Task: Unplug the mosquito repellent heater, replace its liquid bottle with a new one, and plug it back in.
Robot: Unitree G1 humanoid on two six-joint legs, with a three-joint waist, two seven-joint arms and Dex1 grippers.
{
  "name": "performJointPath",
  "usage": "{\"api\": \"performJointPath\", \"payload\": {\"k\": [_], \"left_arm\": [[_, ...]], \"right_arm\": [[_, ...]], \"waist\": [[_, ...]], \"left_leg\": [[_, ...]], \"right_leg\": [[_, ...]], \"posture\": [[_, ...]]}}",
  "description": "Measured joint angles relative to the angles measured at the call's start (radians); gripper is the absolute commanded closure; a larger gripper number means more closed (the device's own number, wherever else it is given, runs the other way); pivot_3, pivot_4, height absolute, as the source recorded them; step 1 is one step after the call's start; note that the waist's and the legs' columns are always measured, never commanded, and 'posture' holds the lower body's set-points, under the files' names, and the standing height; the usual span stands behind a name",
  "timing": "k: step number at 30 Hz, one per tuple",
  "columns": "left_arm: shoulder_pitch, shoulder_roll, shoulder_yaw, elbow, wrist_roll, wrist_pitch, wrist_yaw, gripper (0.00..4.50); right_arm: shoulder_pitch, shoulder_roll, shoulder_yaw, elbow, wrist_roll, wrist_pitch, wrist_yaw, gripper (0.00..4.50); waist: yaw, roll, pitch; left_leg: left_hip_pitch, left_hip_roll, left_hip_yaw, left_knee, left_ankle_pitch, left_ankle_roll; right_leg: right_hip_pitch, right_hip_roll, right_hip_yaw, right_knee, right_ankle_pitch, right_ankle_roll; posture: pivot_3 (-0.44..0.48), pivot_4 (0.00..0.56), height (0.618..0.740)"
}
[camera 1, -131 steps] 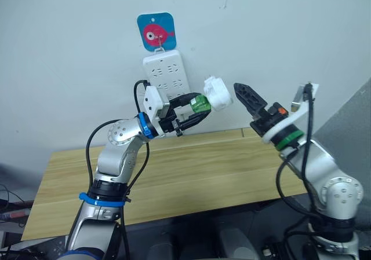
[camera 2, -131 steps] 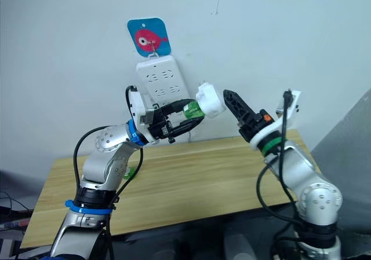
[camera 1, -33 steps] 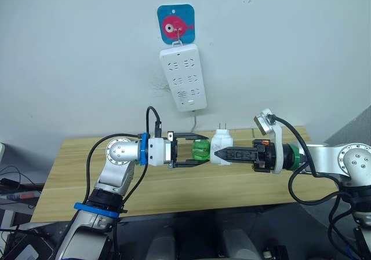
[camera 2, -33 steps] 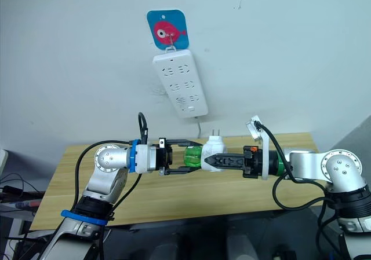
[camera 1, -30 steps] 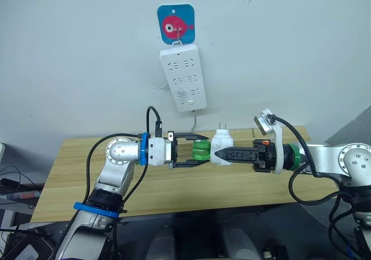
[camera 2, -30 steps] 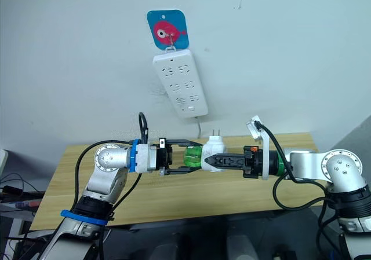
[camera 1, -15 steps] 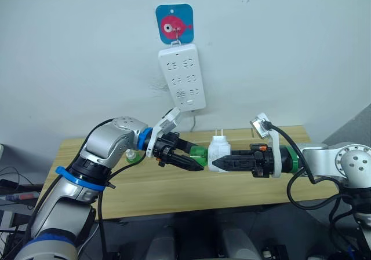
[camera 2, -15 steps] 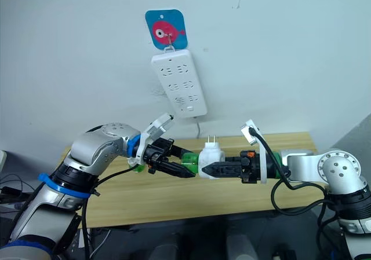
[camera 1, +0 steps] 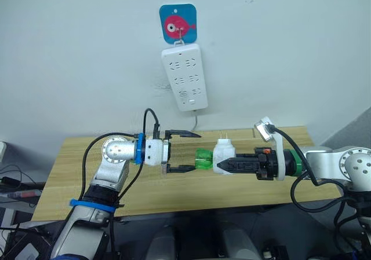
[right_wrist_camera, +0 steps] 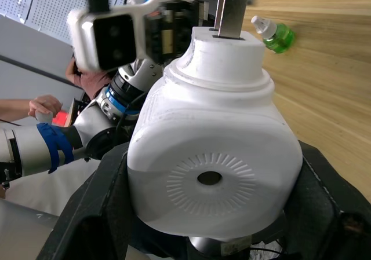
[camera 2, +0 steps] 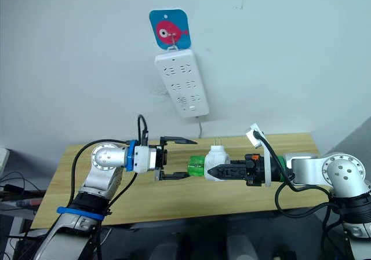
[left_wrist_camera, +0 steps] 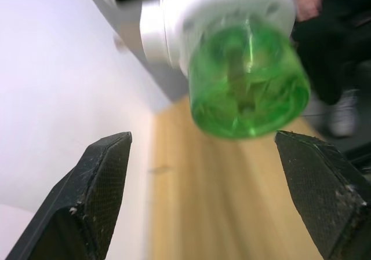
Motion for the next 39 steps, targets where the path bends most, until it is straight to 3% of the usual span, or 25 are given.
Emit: {"api": "performJointPath", "payload": {"k": [11, 17, 22, 24, 26, 29, 32, 35, 38, 39], "left_arm": [[0.057, -0.024, -0.051, -0.075, -0.013, -0.082, 0.042, 0.32], [0.055, -0.03, -0.069, -0.072, -0.008, -0.078, 0.064, 2.18], [0.051, -0.027, -0.075, -0.079, -0.013, -0.039, 0.067, 2.26], [0.051, 0.0, -0.092, -0.123, -0.043, 0.078, 0.061, 2.26], [0.045, 0.066, -0.122, -0.215, -0.102, 0.319, 0.054, 2.26], [-0.044, 0.183, -0.172, -0.329, -0.272, 0.848, 0.03, 2.26], [-0.185, 0.24, -0.19, -0.319, -0.436, 1.289, -0.043, 2.26], [-0.28, 0.25, -0.212, -0.261, -0.485, 1.494, -0.115, 2.26], [-0.292, 0.235, -0.216, -0.23, -0.471, 1.51, -0.146, 2.26], [-0.29, 0.23, -0.216, -0.226, -0.458, 1.494, -0.149, 1.91]], "right_arm": [[0.0, 0.001, -0.006, 0.0, -0.001, 0.0, 0.0, 1.46], [0.0, 0.001, -0.007, 0.0, -0.001, -0.001, -0.003, 1.46], [0.0, 0.001, -0.007, 0.0, -0.001, -0.007, -0.012, 1.46], [0.001, 0.002, -0.007, 0.0, -0.001, -0.007, -0.019, 1.46], [0.006, 0.006, -0.003, -0.002, -0.002, -0.007, -0.02, 1.46], [0.008, 0.013, 0.003, -0.007, -0.011, 0.0, -0.013, 1.46], [0.007, 0.018, 0.003, -0.03, -0.013, 0.0, 0.021, 1.46], [0.004, 0.019, 0.002, -0.055, -0.025, -0.002, 0.047, 1.46], [0.005, 0.019, 0.002, -0.066, -0.042, -0.006, 0.052, 1.46], [0.006, 0.019, 0.002, -0.066, -0.046, -0.007, 0.052, 1.46]], "waist": [[-0.006, 0.0, 0.0], [-0.006, 0.0, 0.0], [-0.006, 0.0, 0.0], [-0.007, 0.0, 0.0], [-0.01, 0.0, 0.0], [-0.011, 0.0, 0.001], [-0.012, 0.0, 0.002], [-0.012, 0.0, 0.003], [-0.012, 0.0, 0.004], [-0.012, 0.0, 0.005]], "left_leg": [[0.0, 0.0, 0.0, 0.0, 0.0, 0.0], [0.0, 0.0, 0.0, 0.001, 0.0, 0.0], [0.0, 0.0, -0.001, 0.001, 0.0, 0.0], [0.0, 0.0, -0.001, 0.001, 0.0, 0.0], [0.0, 0.0, -0.001, 0.001, 0.0, 0.0], [0.0, 0.0, -0.003, 0.002, 0.0, 0.0], [0.0, 0.0, -0.003, 0.002, 0.0, 0.0], [0.0, 0.0, -0.003, 0.002, 0.0, 0.0], [0.0, 0.001, -0.003, 0.001, 0.0, 0.0], [0.0, 0.001, -0.003, 0.001, 0.0, 0.0]], "right_leg": [[0.0, 0.001, -0.001, 0.001, 0.0, 0.0], [0.0, 0.001, -0.001, 0.001, 0.0, 0.0], [0.0, 0.001, -0.001, 0.001, 0.0, 0.0], [0.0, 0.001, -0.001, 0.001, 0.0, 0.0], [0.0, 0.001, -0.001, 0.002, 0.0, 0.0], [0.001, 0.003, -0.002, 0.002, 0.0, 0.001], [0.001, 0.004, -0.002, 0.002, -0.002, 0.004], [0.0, 0.005, -0.001, 0.001, -0.002, 0.004], [0.0, 0.005, -0.001, 0.001, -0.001, 0.001], [0.0, 0.005, -0.001, 0.001, -0.001, 0.001]], "posture": [[-0.181, 0.16, 0.74], [-0.184, 0.16, 0.74], [-0.187, 0.161, 0.74], [-0.183, 0.164, 0.74], [-0.181, 0.165, 0.74], [-0.172, 0.172, 0.74], [-0.173, 0.177, 0.74], [-0.179, 0.18, 0.74], [-0.18, 0.181, 0.74], [-0.18, 0.181, 0.74]]}}
